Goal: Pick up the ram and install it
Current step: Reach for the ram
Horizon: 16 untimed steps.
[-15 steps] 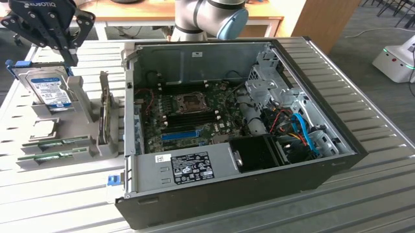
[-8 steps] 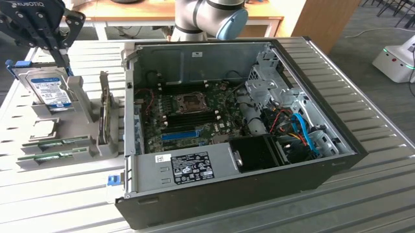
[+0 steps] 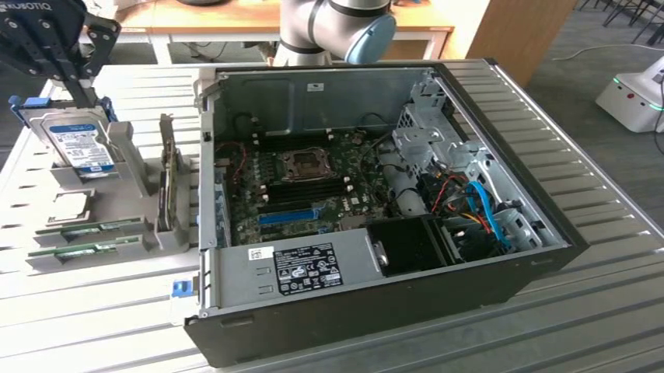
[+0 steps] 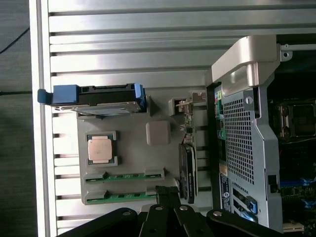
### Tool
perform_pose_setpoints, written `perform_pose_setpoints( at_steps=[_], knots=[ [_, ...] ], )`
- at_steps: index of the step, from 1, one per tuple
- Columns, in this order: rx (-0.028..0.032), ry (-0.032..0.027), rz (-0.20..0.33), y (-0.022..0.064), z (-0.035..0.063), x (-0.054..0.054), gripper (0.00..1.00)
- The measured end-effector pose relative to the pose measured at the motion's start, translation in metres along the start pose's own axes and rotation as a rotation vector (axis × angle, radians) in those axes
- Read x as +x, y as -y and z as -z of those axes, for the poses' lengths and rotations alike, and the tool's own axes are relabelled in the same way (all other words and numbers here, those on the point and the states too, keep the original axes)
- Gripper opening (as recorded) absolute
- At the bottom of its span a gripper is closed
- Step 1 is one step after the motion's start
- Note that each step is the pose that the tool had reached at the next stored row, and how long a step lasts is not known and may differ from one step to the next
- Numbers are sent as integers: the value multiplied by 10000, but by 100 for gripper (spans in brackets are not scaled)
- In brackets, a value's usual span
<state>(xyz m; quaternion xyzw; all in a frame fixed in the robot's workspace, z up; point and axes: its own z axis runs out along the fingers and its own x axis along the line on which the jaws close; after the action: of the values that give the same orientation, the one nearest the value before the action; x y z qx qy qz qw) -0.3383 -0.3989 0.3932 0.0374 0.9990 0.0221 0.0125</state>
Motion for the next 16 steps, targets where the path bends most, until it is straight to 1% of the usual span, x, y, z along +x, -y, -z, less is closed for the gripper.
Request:
perform_pose_setpoints(
  at_steps=[16],
  knots=[
    [-1,0,0,22,7,293,11]
  ],
)
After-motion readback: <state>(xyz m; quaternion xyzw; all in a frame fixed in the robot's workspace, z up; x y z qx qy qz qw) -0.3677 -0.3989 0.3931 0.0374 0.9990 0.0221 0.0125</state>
